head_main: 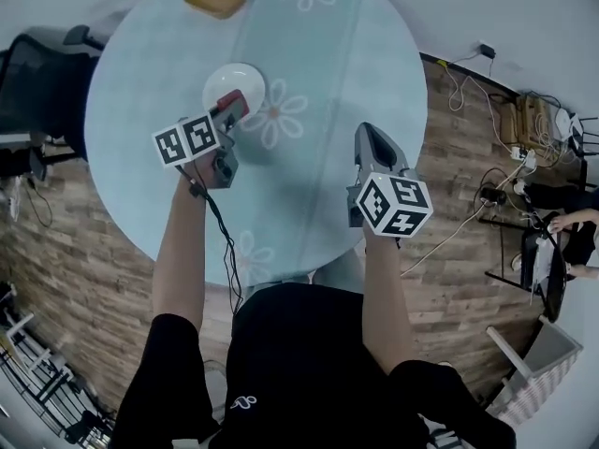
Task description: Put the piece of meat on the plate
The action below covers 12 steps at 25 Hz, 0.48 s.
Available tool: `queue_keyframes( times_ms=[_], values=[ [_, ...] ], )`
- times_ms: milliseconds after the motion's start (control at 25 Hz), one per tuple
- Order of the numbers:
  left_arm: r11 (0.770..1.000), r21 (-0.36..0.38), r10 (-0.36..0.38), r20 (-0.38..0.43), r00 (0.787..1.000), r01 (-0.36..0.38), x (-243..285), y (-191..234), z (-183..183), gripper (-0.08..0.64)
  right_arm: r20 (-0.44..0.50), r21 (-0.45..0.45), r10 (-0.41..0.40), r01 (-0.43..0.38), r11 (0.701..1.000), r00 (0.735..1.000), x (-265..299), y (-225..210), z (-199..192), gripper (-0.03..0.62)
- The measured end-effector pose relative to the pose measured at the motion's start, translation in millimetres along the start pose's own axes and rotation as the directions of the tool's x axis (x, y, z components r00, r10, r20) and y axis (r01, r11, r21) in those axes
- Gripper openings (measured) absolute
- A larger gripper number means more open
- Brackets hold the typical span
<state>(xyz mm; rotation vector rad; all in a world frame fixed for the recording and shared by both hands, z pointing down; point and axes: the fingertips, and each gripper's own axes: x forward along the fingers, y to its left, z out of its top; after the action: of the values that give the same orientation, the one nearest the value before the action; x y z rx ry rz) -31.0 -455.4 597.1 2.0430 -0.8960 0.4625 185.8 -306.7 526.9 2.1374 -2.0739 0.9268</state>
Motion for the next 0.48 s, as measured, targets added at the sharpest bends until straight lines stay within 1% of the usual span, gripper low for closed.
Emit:
queue_keyframes(
  times_ms=[80, 240, 360, 480],
  values=[
    [0.999, -0.043, -0.01, -0.009, 1.0, 0.009, 13, 8, 7, 0.094, 0.002, 0.006, -0.017, 0.017, 1.0, 1.0, -1, -3, -1, 0.009],
    [0.99, -0.138, -0.008, -0.028, 1.0, 0.004, 31, 21, 13, 0.094, 0.005, 0.008, -0.029, 0.029, 1.0, 1.0, 0, -3, 1, 0.009],
    [0.988, -0.152, 0.0, -0.059, 0.998, -0.009, 41, 25, 11, 0.095, 0.0, 0.004, -0.029, 0.029, 1.0, 1.0, 1, 0, 0, 0.009],
    [0.987, -0.16, 0.003, -0.073, 0.997, -0.015, 46, 28, 12, 0.098, -0.01, -0.009, -0.021, 0.021, 1.0, 1.0, 3, 4, -2, 0.009]
  ],
)
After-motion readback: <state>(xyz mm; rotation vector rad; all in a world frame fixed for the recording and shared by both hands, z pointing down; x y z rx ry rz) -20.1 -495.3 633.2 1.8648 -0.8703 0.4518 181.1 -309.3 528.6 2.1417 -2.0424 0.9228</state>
